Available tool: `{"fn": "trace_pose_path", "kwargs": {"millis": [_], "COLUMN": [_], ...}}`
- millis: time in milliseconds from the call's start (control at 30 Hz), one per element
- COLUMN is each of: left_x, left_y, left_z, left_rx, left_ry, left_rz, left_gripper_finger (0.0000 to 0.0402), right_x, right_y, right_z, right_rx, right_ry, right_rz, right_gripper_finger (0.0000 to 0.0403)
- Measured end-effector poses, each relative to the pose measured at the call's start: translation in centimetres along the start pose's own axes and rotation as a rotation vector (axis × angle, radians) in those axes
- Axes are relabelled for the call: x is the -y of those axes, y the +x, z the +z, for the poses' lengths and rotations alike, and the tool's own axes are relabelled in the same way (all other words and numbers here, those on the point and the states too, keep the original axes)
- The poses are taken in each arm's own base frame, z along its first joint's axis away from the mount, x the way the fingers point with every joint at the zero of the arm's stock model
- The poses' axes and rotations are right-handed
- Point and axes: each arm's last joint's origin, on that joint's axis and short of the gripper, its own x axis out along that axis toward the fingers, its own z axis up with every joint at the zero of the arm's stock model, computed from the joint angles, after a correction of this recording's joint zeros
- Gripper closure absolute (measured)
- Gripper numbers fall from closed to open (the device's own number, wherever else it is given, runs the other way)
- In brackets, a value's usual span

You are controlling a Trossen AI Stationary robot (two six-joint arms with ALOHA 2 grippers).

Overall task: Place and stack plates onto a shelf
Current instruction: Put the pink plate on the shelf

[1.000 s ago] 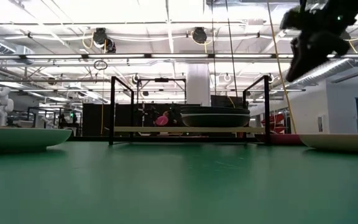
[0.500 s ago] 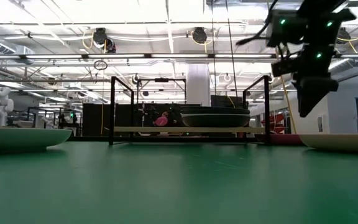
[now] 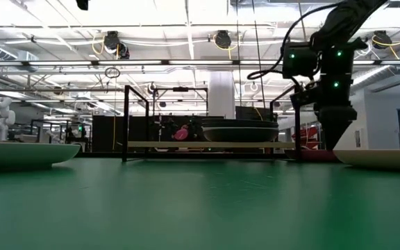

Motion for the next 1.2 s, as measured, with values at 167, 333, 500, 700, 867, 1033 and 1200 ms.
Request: {"fn": "trace_pose_path", "kwargs": {"millis": [167,333,500,700,867,1033,1200], "left_x": [0.0,0.0,0.0,0.0,0.0,0.0,0.0], "left_y": [0.0,0.0,0.0,0.0,0.0,0.0,0.0], "left_z": [-0.2,-0.4,-0.4,-0.4,-0.4,-0.4,-0.3], "left_rx": [-0.016,-0.036,-0.04,-0.04,-0.038,-0.038,-0.037], "left_ry": [0.0,-0.013,-0.015,-0.023,-0.025,-0.026,-0.03], "left_rz": [-0.001,-0.001,0.0,0.0,0.0,0.0,0.0], "left_gripper_finger": [0.0245,0.0245,0.0245,0.0245,0.0245,0.0245,0.0245], "right_x": [0.5,0.7,0.8,0.8,0.9,1.1,1.5], "right_y": [1.0,2.3,2.9,2.9,2.8,2.3,1.4], "right_z": [0.3,-0.4,-0.9,-0.8,-0.9,-0.9,-1.1], "right_rx": [-0.027,-0.068,-0.069,-0.064,-0.057,-0.03,0.016], "right_ry": [0.011,0.007,0.016,0.014,0.048,0.102,0.173], "right_rz": [-0.02,-0.013,-0.029,-0.03,-0.03,-0.034,-0.018], "right_gripper_finger": [0.018,0.019,0.0213,0.0279,0.0356,0.0392,0.0398]}}
